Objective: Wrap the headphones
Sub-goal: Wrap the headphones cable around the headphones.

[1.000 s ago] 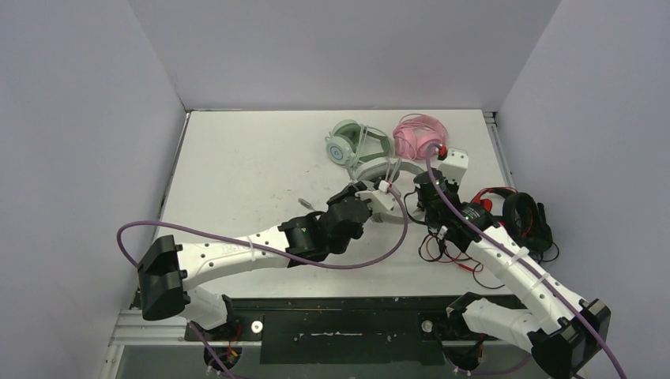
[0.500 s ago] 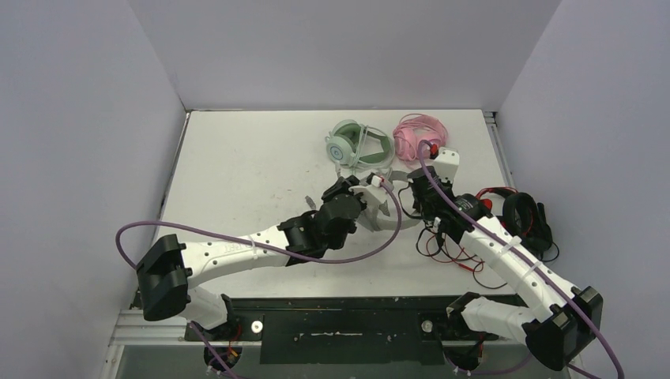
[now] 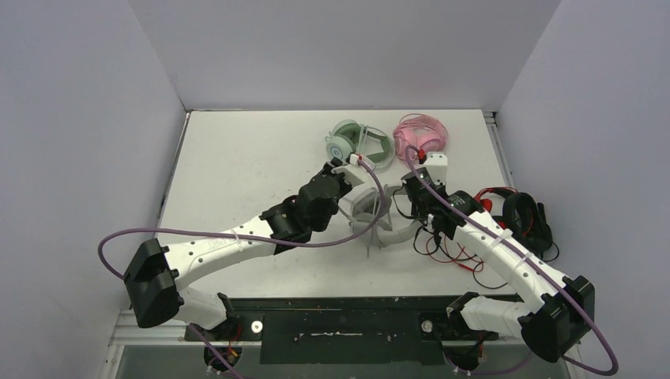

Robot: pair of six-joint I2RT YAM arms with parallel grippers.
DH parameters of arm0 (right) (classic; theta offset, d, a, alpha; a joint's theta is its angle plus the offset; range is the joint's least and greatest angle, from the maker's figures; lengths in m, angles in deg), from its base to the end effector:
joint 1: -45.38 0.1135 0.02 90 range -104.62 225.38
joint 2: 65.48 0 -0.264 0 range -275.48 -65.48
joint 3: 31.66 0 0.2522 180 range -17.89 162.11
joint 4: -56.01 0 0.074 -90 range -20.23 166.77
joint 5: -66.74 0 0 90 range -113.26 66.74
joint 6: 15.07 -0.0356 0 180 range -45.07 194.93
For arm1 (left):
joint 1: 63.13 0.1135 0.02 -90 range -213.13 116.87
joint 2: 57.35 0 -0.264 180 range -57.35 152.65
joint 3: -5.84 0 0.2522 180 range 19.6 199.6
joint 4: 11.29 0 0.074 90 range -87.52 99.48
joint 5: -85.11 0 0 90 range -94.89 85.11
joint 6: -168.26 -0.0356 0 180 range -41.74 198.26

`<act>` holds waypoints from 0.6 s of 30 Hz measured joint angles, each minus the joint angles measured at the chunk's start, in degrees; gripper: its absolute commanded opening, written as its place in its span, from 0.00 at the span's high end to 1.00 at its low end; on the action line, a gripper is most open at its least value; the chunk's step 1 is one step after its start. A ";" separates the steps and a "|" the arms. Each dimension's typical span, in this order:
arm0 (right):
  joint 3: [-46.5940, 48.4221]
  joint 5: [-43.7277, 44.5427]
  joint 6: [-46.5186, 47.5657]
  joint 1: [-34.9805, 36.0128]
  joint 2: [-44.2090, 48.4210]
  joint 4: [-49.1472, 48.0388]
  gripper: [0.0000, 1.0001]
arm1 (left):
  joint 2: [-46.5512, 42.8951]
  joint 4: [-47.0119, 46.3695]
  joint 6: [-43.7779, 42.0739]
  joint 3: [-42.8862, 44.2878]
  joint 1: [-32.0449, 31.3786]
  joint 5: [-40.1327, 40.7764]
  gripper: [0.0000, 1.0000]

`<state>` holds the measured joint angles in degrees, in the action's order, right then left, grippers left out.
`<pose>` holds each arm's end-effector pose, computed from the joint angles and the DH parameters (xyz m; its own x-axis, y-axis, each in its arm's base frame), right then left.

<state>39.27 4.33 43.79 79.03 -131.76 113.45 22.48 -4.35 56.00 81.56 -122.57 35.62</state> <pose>0.1998 0.1132 0.2916 -0.7008 0.0841 -0.7083 0.1221 0.9925 -0.0030 0.1847 -0.2673 0.3359 0.0350 0.5071 -0.8612 0.3428 0.8033 0.4870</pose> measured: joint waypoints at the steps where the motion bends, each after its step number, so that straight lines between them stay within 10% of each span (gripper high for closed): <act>1: -0.02 -0.04 0.63 0.00 -0.15 0.55 1.00 | -0.02 0.11 0.20 0.00 0.26 -0.50 0.86; 8: -0.07 -3.67 3.69 0.00 0.44 0.63 1.00 | 0.15 6.32 4.63 0.90 5.81 -13.94 0.94; 18: -0.07 -6.05 5.22 -1.42 1.86 0.59 1.00 | -6.21 9.35 18.78 -4.94 11.85 -21.62 0.64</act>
<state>39.21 -1.72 49.02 77.61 -129.90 114.04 16.28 5.00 74.77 76.62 -110.72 14.00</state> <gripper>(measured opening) 0.183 0.289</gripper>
